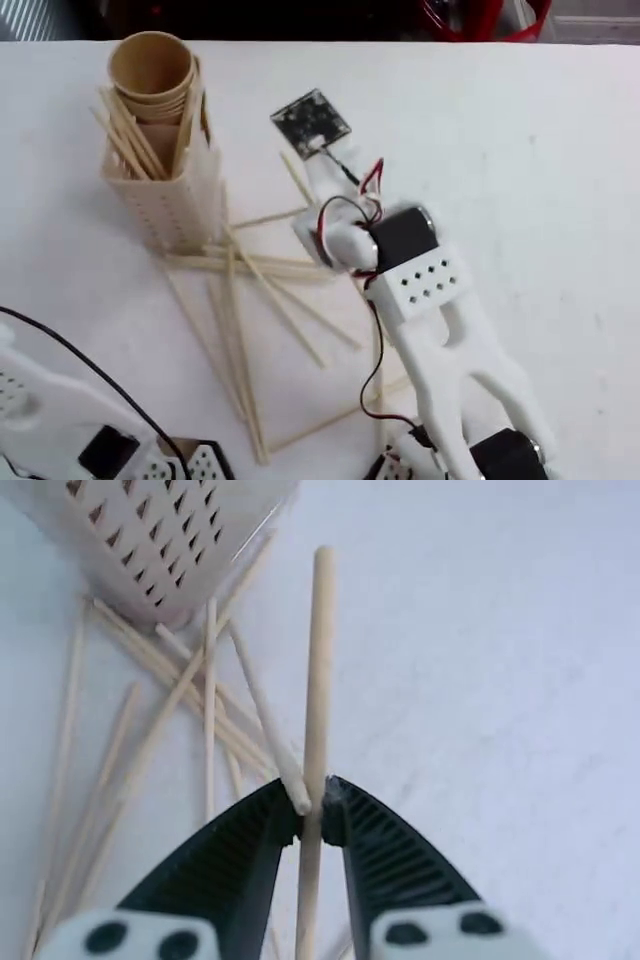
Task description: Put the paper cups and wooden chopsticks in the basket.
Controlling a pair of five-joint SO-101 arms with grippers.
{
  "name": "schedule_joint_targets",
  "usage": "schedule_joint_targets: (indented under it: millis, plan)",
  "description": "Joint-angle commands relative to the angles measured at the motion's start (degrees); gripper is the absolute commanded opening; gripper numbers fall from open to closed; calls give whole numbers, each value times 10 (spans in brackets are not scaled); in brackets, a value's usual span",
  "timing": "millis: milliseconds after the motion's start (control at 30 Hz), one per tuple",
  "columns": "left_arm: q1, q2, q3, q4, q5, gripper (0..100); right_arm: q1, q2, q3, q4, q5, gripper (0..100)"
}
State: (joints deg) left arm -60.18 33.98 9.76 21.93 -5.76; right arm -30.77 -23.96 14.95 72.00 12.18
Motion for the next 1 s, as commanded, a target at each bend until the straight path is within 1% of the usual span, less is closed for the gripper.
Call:
schedule_joint_targets:
  millis: [0,67,133,267,333,467,567,700,800,867,967]
  plan:
    - [22,39,-4,-18,7,244,23,-21,-40,-58,-4,17]
    - [22,39,-4,-18,7,244,28,-21,-40,-73,-2,17]
    - [22,39,-4,-18,7,244,40,-22,-46,-61,0,17]
    - [23,39,-4,-18,7,244,87,-21,-69,-22,1,17]
    - [25,39,-4,-18,7,244,105,-21,-80,9,13,17]
    - [26,39,-4,-18,7,244,115,-24,-101,95,40,17]
    - [26,39,-3,-18,7,244,119,-22,-115,106,59,17]
    - [26,39,-1,-18,7,244,58,10,-104,80,89,17]
    - [26,39,-1,-17,7,244,3,84,-105,46,104,17]
    - [25,40,0,-17,7,244,-24,151,-105,3,135,17]
    - [22,40,-4,-18,5,244,-44,249,-105,-47,195,17]
